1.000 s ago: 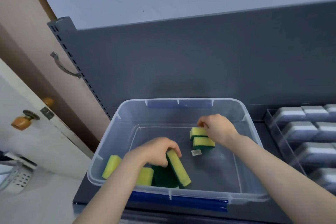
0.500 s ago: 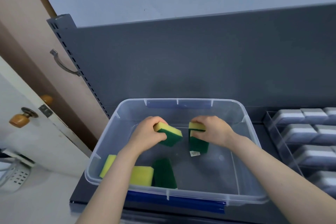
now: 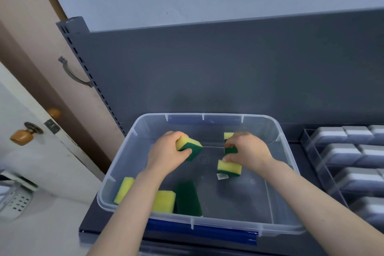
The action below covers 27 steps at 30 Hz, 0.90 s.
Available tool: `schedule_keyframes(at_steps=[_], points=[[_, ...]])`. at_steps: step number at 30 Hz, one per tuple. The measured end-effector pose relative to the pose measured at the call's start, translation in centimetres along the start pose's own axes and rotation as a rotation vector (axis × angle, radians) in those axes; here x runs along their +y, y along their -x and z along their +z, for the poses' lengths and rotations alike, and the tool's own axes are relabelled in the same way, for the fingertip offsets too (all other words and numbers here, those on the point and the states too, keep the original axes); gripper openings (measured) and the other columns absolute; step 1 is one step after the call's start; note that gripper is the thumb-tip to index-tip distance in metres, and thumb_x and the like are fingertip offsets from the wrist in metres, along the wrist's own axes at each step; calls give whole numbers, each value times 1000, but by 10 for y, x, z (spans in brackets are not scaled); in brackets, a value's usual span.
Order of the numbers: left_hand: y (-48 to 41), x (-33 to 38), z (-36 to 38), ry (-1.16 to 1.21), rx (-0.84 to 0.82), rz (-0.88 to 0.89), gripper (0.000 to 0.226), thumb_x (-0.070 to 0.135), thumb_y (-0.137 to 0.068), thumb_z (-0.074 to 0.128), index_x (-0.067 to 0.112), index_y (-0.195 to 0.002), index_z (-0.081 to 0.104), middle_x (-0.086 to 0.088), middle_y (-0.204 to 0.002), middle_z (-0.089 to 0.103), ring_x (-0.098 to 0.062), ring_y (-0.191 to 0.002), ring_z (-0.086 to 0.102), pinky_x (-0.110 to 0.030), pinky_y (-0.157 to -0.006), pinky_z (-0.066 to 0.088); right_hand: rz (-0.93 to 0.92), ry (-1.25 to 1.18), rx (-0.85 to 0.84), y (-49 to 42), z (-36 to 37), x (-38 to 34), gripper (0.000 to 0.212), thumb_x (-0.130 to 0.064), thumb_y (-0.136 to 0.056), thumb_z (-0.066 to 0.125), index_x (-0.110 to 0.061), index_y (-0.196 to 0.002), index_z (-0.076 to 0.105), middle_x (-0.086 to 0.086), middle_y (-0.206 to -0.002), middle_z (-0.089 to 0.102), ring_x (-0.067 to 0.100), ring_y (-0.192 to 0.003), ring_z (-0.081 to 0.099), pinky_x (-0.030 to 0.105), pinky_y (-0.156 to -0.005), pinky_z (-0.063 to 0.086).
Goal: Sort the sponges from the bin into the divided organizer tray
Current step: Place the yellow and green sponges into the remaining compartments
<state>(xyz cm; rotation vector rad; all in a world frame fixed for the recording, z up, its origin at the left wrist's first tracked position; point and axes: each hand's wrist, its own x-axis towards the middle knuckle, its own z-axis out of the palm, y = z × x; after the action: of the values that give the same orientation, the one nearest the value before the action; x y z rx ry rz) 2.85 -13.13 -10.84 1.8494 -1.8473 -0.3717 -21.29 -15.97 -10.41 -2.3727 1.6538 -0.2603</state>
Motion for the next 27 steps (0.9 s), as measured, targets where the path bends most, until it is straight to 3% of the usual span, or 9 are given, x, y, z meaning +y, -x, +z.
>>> schedule_keyframes(at_steps=[3, 6, 9, 13, 14, 16, 19, 23, 27], points=[[1, 0, 0, -7, -4, 7, 31, 37, -74, 71, 38, -102, 60, 18, -96, 56, -10, -86, 56, -31, -69, 50, -41, 92, -47, -1, 2, 0, 29, -36, -82, 63, -27, -110, 62, -4, -112, 60, 20, -105, 54, 30, -78, 48], [1, 1, 0, -14, 0, 12, 32, 37, -74, 71, 38, -104, 59, 19, -97, 55, -9, -86, 55, -29, -68, 50, -108, -116, 39, 0, 2, -4, 30, -46, -84, 61, -26, -106, 63, -7, -104, 63, 16, -97, 58, 28, -75, 47], [1, 3, -1, -21, -2, 16, 32, 37, -75, 71, 38, -104, 59, 19, -98, 56, -8, -86, 55, -30, -68, 51, -179, 28, -227, 6, 8, -10, 49, -58, -73, 65, -27, -111, 60, -7, -109, 59, 15, -102, 54, 27, -76, 45], [0, 3, -1, -34, -8, 31, 32, 38, -76, 71, 37, -106, 59, 18, -99, 56, -8, -86, 55, -25, -65, 47, -142, 287, -447, 11, 19, -14, 53, -44, -82, 64, -17, -125, 49, 5, -116, 54, 27, -108, 53, 38, -79, 49], [0, 3, 0, -34, -8, 33, 32, 38, -76, 71, 37, -106, 59, 18, -99, 56, -8, -86, 55, -24, -64, 46, -126, 310, -393, 9, 19, -16, 43, -38, -86, 60, -16, -122, 50, 6, -115, 54, 29, -106, 54, 36, -75, 49], [0, 3, -1, -35, -4, 36, 32, 38, -76, 71, 37, -106, 59, 18, -99, 56, -8, -85, 55, -23, -63, 46, -87, 259, -94, 3, 13, -19, 21, -25, -90, 50, -17, -109, 56, 5, -109, 57, 28, -100, 56, 34, -68, 47], [0, 2, -2, -28, 2, 32, 32, 38, -76, 71, 37, -106, 59, 19, -98, 56, -8, -86, 55, -23, -63, 46, -34, 146, 308, -6, 3, -13, 30, -9, -86, 50, -20, -113, 60, 3, -108, 59, 28, -102, 53, 35, -72, 46], [0, 4, -3, -24, 2, 43, 32, 38, -76, 70, 38, -106, 59, 18, -98, 56, -8, -84, 55, -20, -60, 42, 106, 297, 91, -10, 7, -2, 57, -17, -84, 56, -20, -138, 37, 4, -132, 45, 27, -118, 43, 35, -93, 41], [1, 6, -4, -21, -2, 50, 32, 37, -77, 70, 37, -107, 59, 17, -101, 56, -9, -86, 55, -24, -65, 46, 123, 379, 17, -13, 10, 1, 43, -14, -82, 59, -15, -124, 47, 6, -120, 51, 27, -110, 47, 33, -84, 43]])
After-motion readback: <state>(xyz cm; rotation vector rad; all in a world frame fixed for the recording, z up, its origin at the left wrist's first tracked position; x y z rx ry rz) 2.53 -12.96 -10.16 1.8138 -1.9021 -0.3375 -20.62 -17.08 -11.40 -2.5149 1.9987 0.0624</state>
